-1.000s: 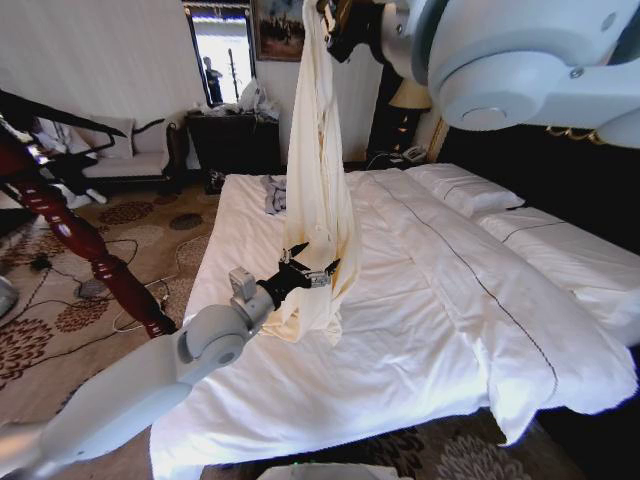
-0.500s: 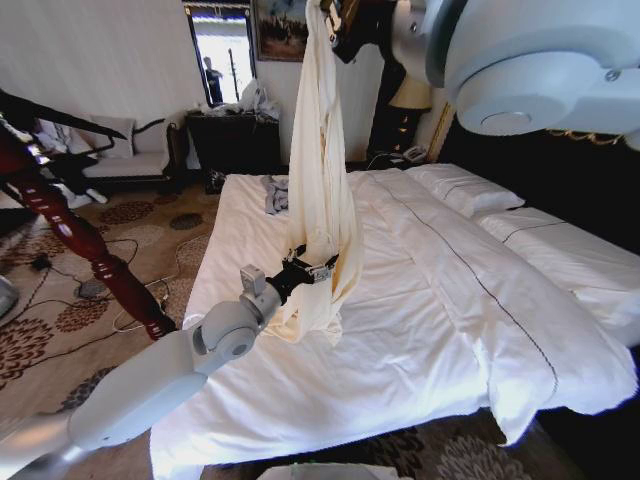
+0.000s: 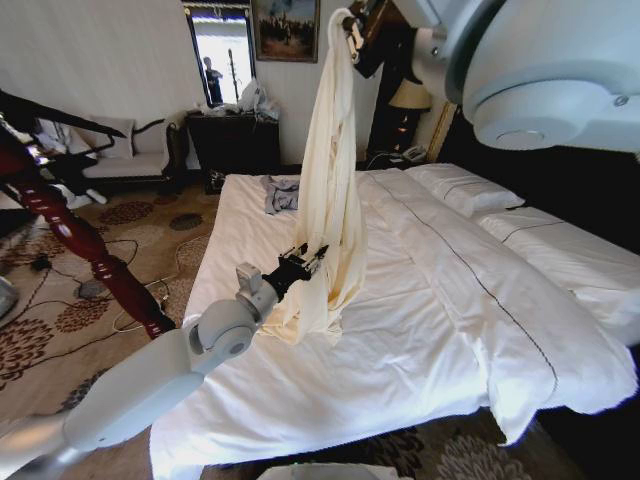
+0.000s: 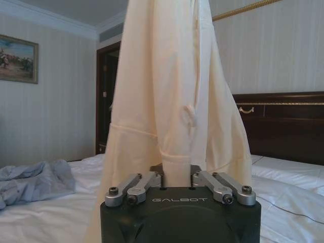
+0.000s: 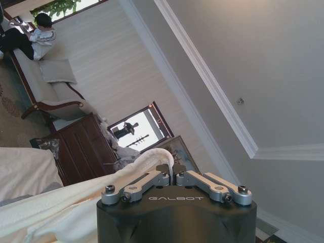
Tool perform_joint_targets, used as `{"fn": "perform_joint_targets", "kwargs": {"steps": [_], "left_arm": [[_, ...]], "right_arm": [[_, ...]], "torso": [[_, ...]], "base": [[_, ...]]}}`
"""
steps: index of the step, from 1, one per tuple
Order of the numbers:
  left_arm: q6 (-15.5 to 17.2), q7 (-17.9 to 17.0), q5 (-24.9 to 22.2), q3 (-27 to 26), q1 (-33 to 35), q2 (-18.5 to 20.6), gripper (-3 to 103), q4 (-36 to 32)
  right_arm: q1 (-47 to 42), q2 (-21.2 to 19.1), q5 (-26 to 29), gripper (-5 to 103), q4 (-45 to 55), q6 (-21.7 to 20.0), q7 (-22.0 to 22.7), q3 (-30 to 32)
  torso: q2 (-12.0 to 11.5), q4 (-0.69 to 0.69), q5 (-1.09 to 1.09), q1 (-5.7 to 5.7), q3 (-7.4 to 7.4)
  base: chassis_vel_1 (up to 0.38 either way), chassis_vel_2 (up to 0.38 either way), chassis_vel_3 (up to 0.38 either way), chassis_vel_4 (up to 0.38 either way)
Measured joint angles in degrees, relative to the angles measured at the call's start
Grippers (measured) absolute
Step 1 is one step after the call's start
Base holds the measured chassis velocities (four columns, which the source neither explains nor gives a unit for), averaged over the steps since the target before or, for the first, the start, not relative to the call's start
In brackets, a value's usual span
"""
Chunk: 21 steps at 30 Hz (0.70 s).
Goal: Pick up the clothes from the bed and hang them on the clothes hanger.
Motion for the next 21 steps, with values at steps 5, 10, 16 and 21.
{"fn": "perform_joint_targets", "kwargs": {"steps": [5, 10, 16, 21], "left_arm": [[-1.0, 0.9, 0.1, -2.3, 0.8, 1.4, 3, -0.7], [-1.9, 2.4, -1.4, -5.9, 1.0, 3.3, 0, -2.1], [-2.3, 5.1, -6.6, -13.3, 2.1, 7.5, 0, -5.4], [-2.3, 5.4, -10.2, -17.4, 2.5, 9.2, 0, -6.6]], "right_arm": [[0.4, 0.6, 0.1, 1, 0.3, 0.1, -0.4, -0.3], [1.2, 2.0, 7.9, 1, 2.3, -0.3, 0.5, 0.1], [3.9, 7.0, 11.2, 1, 4.3, -0.4, 0.0, -3.1], [6.4, 10.7, 9.9, 1, 5.6, 0.6, -2.2, -6.7]], "torso": [[0.0, -0.01, 0.00, 0.00, 0.00], [0.0, -0.01, 0.00, 0.00, 0.00], [0.0, -0.01, 0.02, 0.00, 0.00], [0.0, -0.02, 0.02, 0.00, 0.00]], "base": [[0.000, 0.000, 0.000, 0.000], [0.000, 0.000, 0.000, 0.000], [0.000, 0.000, 0.000, 0.000], [0.000, 0.000, 0.000, 0.000]]}}
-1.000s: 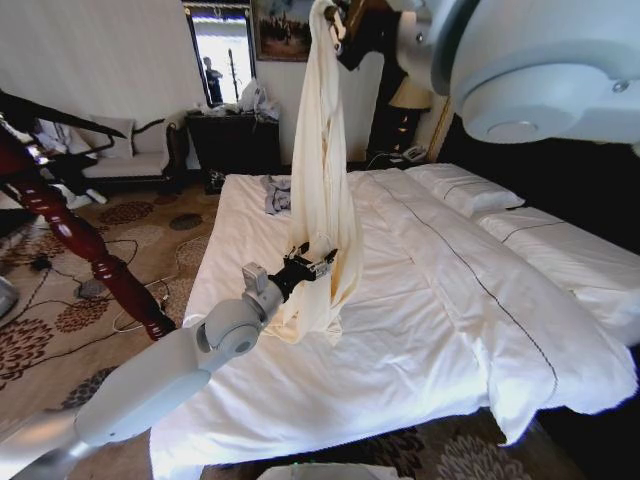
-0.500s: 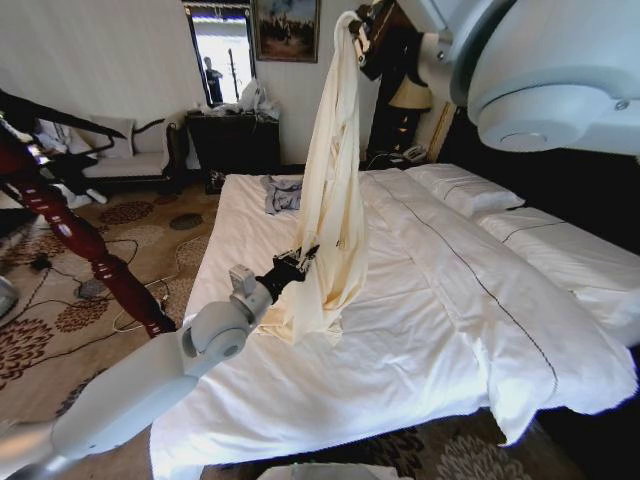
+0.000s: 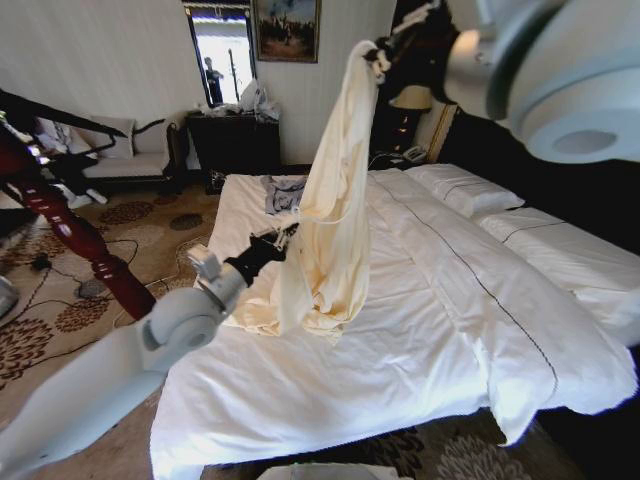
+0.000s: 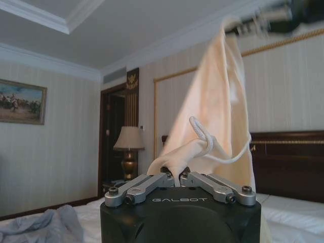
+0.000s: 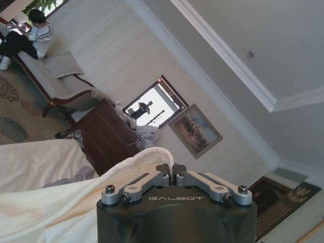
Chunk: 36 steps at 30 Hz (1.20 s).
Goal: Pick up the clothes from the bed and hang them on the clothes hanger.
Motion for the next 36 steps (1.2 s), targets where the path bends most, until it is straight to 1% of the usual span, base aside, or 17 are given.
{"fn": "perform_joint_targets", "kwargs": {"steps": [4, 7, 9, 11, 13, 15, 18, 20, 23, 26, 27, 28, 29, 31, 32, 34, 36], "left_arm": [[0.2, 0.2, -7.2, -4.8, -1.1, 2.0, 0, -2.0], [0.4, 0.7, -10.3, -6.5, -1.6, 2.9, 0, -3.0], [0.5, 2.4, -16.6, -10.1, -2.0, 5.2, 0, -5.1], [0.5, 2.7, -17.6, -10.7, -2.1, 5.7, 0, -5.4], [0.5, 3.5, -21.7, -13.0, -2.4, 7.9, 0, -6.6], [0.5, 3.7, -23.2, -13.6, -2.5, 8.7, 0, -7.0], [0.5, 3.4, -26.9, -13.9, -4.2, 9.1, 0, -7.5], [0.4, 3.0, -28.0, -13.8, -5.0, 9.0, 0, -7.5], [0.4, 1.3, -32.5, -13.0, -8.7, 7.9, 0, -7.2], [0.4, 0.6, -33.7, -12.8, -9.8, 7.6, 0, -6.9], [0.4, 0.0, -34.1, -12.8, -9.9, 7.5, 0, -6.5], [0.4, -0.4, -34.4, -12.8, -9.7, 7.5, 0, -6.2], [0.4, -0.4, -34.4, -12.8, -9.7, 7.5, 0, -6.2], [0.5, -0.8, -34.7, -12.8, -9.2, 7.5, 0, -5.8], [0.6, -1.2, -34.6, -12.7, -8.3, 7.3, 0, -5.2], [0.9, -1.6, -33.9, -12.3, -7.0, 6.9, 0, -4.0], [1.0, -1.8, -33.3, -12.0, -6.5, 6.7, 0, -3.0]], "right_arm": [[1.0, 3.3, 1.8, 1, 1.1, 2.2, -3.3, -2.2], [0.8, 4.1, 3.4, 1, 1.2, 3.5, -5.0, -2.5], [-0.2, 5.8, 5.3, 1, 1.0, 9.0, -11.8, -2.9], [-0.3, 6.0, 5.5, 1, 0.9, 9.7, -12.8, -3.0], [-0.1, 7.6, 6.5, 1, 1.5, 11.0, -15.5, -4.0], [0.3, 8.4, 6.3, 6, 2.0, 11.0, -16.0, -5.0], [2.0, 11.2, 3.6, 22, 3.7, 10.7, -16.8, -8.6], [2.3, 12.0, 3.1, 22, 4.2, 10.2, -17.0, -9.6], [2.4, 15.4, 1.1, 38, 6.6, 7.9, -17.5, -12.6], [1.5, 16.3, 0.3, 44, 7.2, 7.3, -17.2, -12.8], [1.1, 17.2, 0.1, 55, 7.6, 6.8, -17.2, -12.9], [1.2, 17.8, 0.8, 61, 7.9, 6.5, -17.8, -13.2], [1.2, 17.8, 0.8, 61, 7.9, 6.5, -17.8, -13.2], [1.8, 19.0, 3.9, 66, 8.3, 6.4, -20.0, -13.7], [2.5, 20.5, 9.7, 71, 8.6, 6.7, -22.7, -13.8], [3.4, 22.1, 15.3, 82, 9.0, 7.6, -25.0, -13.9], [4.0, 22.9, 17.9, 82, 9.4, 7.5, -26.0, -13.9]], "torso": [[0.0, 0.00, -0.01, 0.00, 0.00], [0.0, 0.00, -0.01, 0.00, 0.00], [0.0, 0.04, 0.00, 0.00, 0.00], [0.0, 0.04, 0.00, 0.00, 0.00], [0.0, 0.02, -0.02, 0.00, -0.01], [0.0, 0.02, -0.01, -0.01, -0.01], [0.0, 0.01, -0.02, 0.00, 0.00], [0.0, 0.00, -0.01, 0.00, 0.00], [0.0, -0.01, 0.00, 0.00, 0.00], [0.0, 0.00, 0.02, 0.00, -0.01], [0.0, 0.02, 0.00, 0.00, 0.00], [0.0, 0.02, -0.01, 0.00, 0.00], [0.0, 0.02, -0.01, 0.00, 0.00], [0.0, 0.03, -0.02, 0.01, 0.01], [0.0, 0.02, -0.01, 0.00, 0.01], [0.0, 0.02, -0.01, 0.00, 0.00], [0.0, 0.01, -0.01, 0.00, 0.00]], "base": [[0.000, 0.000, 0.000, 0.000], [0.000, 0.000, 0.000, 0.000], [0.000, 0.000, 0.000, 0.000], [0.000, 0.000, 0.000, 0.000], [0.000, 0.000, 0.000, 0.000], [0.000, 0.000, 0.000, 0.000], [0.000, 0.000, 0.000, 0.000], [0.000, 0.000, 0.000, 0.000], [0.000, 0.000, 0.000, 0.000], [0.000, 0.000, 0.000, 0.000], [0.000, 0.000, 0.000, 0.000], [0.000, 0.000, 0.000, 0.000], [0.000, 0.000, 0.000, 0.000], [0.000, 0.000, 0.000, 0.000], [0.000, 0.000, 0.000, 0.000], [0.000, 0.000, 0.000, 0.000], [0.000, 0.000, 0.000, 0.000]]}}
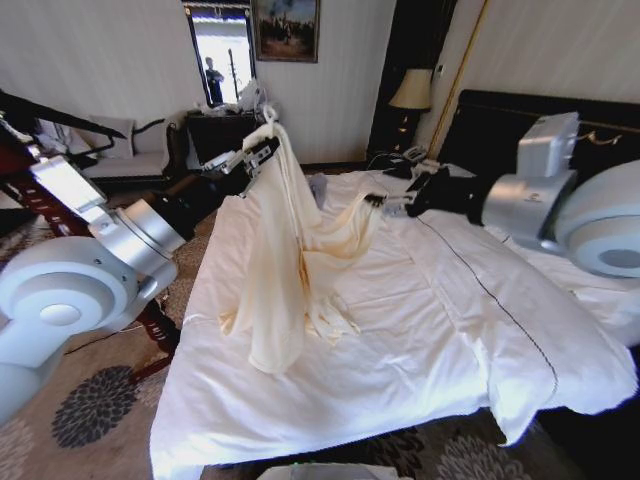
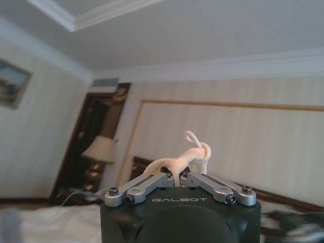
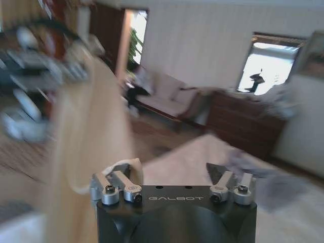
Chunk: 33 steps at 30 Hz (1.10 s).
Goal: Pick up the clothes from the bed and hang them on the clothes hanger.
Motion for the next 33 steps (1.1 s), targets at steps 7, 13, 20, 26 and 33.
{"fn": "perform_joint_targets", "kwargs": {"steps": [7, 13, 20, 26, 33], "left_arm": [[0.0, -2.4, 1.7, 2.3, -1.7, -2.4, 0, 6.2], [0.1, -2.5, -0.2, 2.7, -5.1, -1.7, 0, 9.1], [1.0, -2.1, -1.3, 2.5, -4.3, 1.4, 0, 11.1], [3.5, -6.1, -2.3, 9.0, -11.2, 1.4, 0, 12.0], [4.6, -9.9, -4.6, 23.1, -28.7, -3.4, 0, 15.0]], "right_arm": [[0.6, 3.5, -6.9, 100, 4.0, -3.5, -6.4, -2.1], [-2.8, 6.5, -18.0, 100, 3.2, -4.1, -11.1, -6.7], [-3.1, 10.4, -7.7, 100, 0.0, 0.3, -13.0, -6.5], [-2.7, 15.4, -7.0, 100, 0.5, -0.3, -8.4, -7.1], [0.6, 23.6, -13.2, 100, 2.4, -3.6, -1.7, -16.5]], "torso": [[0.0, 0.00, -0.03, 0.01, 0.00], [0.0, -0.01, 0.02, 0.01, 0.01], [0.0, 0.03, -0.02, 0.01, 0.00], [0.0, 0.01, 0.01, 0.01, 0.00], [0.0, -0.03, -0.01, 0.01, 0.00]], "base": [[0.000, 0.000, 0.000, 0.000], [0.000, 0.000, 0.000, 0.000], [0.000, 0.000, 0.000, 0.000], [0.000, 0.000, 0.000, 0.000], [0.000, 0.000, 0.000, 0.000]]}}
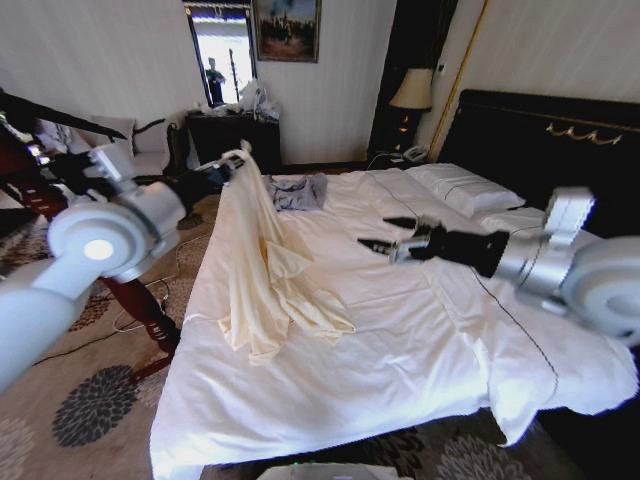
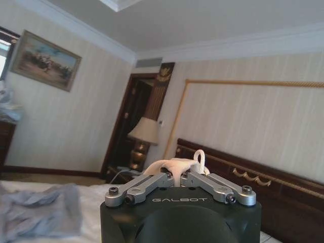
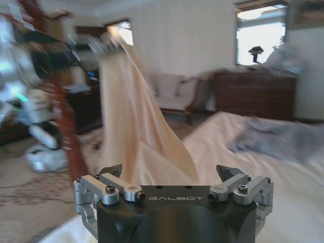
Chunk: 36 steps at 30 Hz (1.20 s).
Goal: Pick up the clothes from the bed and hang them on the clothes hanger.
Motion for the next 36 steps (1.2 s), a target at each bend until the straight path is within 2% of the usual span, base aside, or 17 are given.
{"fn": "perform_joint_targets", "kwargs": {"steps": [2, 3, 4, 6, 9, 10, 12, 13, 15, 16, 19, 21, 23, 29, 33, 34, 36], "left_arm": [[0.0, -0.9, -1.7, 3.8, -5.1, -1.2, 0, 1.1], [0.0, -0.9, -1.7, 3.8, -5.1, -1.2, 0, 1.1], [0.0, -0.8, -2.7, 5.5, -7.1, -1.2, 0, 1.4], [0.0, -0.7, -3.1, 5.8, -7.5, -1.0, 0, 1.3], [-0.4, -0.5, -3.9, 6.8, -7.8, 0.2, 0, 0.2], [-0.4, -0.5, -3.9, 6.8, -7.8, 0.2, 0, 0.2], [-0.6, -0.9, -3.9, 7.3, -7.7, 0.2, 0, 0.0], [-0.7, -1.2, -3.8, 7.8, -7.8, -0.3, 0, 0.0], [-0.7, -1.3, -3.8, 8.0, -7.9, -0.5, 0, 0.1], [-0.9, -1.6, -3.5, 9.0, -8.3, -1.2, 0, 0.5], [-1.2, -2.0, -3.2, 10.5, -9.0, -2.2, 0, 1.0], [-1.3, -2.1, -3.2, 10.7, -9.2, -2.3, 0, 1.1], [-1.6, -2.3, -3.6, 11.2, -9.8, -2.7, 0, 0.8], [-1.6, -2.7, -3.8, 11.4, -10.0, -2.5, 0, 0.1], [-1.7, -2.9, -4.0, 11.4, -10.0, -2.5, 0, -0.4], [-1.7, -2.9, -4.0, 11.4, -9.9, -2.4, 0, -0.6], [-1.7, -2.9, -4.1, 11.4, -9.8, -2.4, 0, -1.0]], "right_arm": [[2.2, 4.5, -1.7, 100, -2.1, -0.7, 2.8, -4.8], [2.2, 4.5, -1.7, 100, -2.1, -0.7, 2.8, -4.8], [4.8, 7.7, -1.9, 100, -3.4, -0.9, 4.6, -8.7], [6.1, 9.0, -2.0, 100, -4.0, -1.0, 5.3, -10.3], [13.6, 15.1, -0.1, 100, -5.4, -2.1, 8.2, -17.5], [13.6, 15.1, -0.1, 100, -5.4, -2.1, 8.2, -17.5], [17.7, 18.3, 1.7, 100, -5.6, -2.6, 10.2, -21.1], [19.6, 20.3, 2.3, 100, -5.6, -2.9, 11.1, -23.2], [20.3, 21.3, 2.4, 100, -5.6, -3.0, 11.4, -24.2], [22.0, 23.8, 2.7, 100, -5.4, -3.2, 12.0, -26.4], [24.3, 27.5, 3.9, 100, -5.0, -3.8, 12.9, -30.1], [24.8, 28.2, 4.0, 100, -5.0, -3.9, 13.1, -30.9], [27.0, 31.2, 4.7, 100, -5.7, -4.1, 14.1, -34.4], [30.2, 35.2, 5.4, 100, -7.2, -4.5, 16.1, -39.1], [31.2, 36.5, 5.4, 100, -8.4, -4.6, 16.7, -40.7], [31.3, 36.9, 5.6, 103, -8.9, -4.6, 16.9, -41.1], [31.4, 37.4, 5.8, 101, -9.2, -4.6, 17.3, -41.7]], "torso": [[0.0, 0.00, 0.07, 0.01, 0.00], [0.0, 0.00, 0.07, 0.01, 0.00], [0.0, 0.00, 0.05, 0.01, 0.01], [0.0, 0.00, 0.06, 0.01, 0.01], [0.0, 0.06, -0.01, 0.00, 0.01], [0.0, 0.06, -0.01, 0.00, 0.01], [0.0, 0.07, -0.03, 0.00, 0.00], [0.0, 0.07, -0.02, 0.00, 0.00], [0.0, 0.07, -0.03, 0.00, 0.01], [0.0, 0.02, 0.00, 0.00, 0.01], [0.0, 0.01, 0.01, 0.00, 0.01], [0.0, 0.01, 0.00, 0.00, 0.01], [0.0, 0.03, -0.01, 0.00, 0.01], [0.0, 0.04, 0.00, 0.00, 0.01], [0.0, 0.03, 0.00, 0.00, 0.00], [0.0, 0.03, 0.00, 0.00, 0.00], [0.0, 0.02, 0.01, 0.00, 0.01]], "base": [[0.000, 0.000, 0.000, 0.000], [0.000, 0.000, 0.000, 0.000], [0.000, 0.000, 0.000, 0.000], [0.000, 0.000, 0.000, 0.000], [0.000, 0.000, 0.000, 0.000], [0.000, 0.000, 0.000, 0.000], [0.000, 0.000, 0.000, 0.000], [0.000, 0.000, 0.000, 0.000], [0.000, 0.000, 0.000, 0.000], [0.000, 0.000, 0.000, 0.000], [0.000, 0.000, 0.000, 0.000], [0.000, 0.000, 0.000, 0.000], [0.000, 0.000, 0.000, 0.000], [0.000, 0.000, 0.000, 0.000], [0.000, 0.000, 0.000, 0.000], [0.000, 0.000, 0.000, 0.000], [0.000, 0.000, 0.000, 0.000]]}}
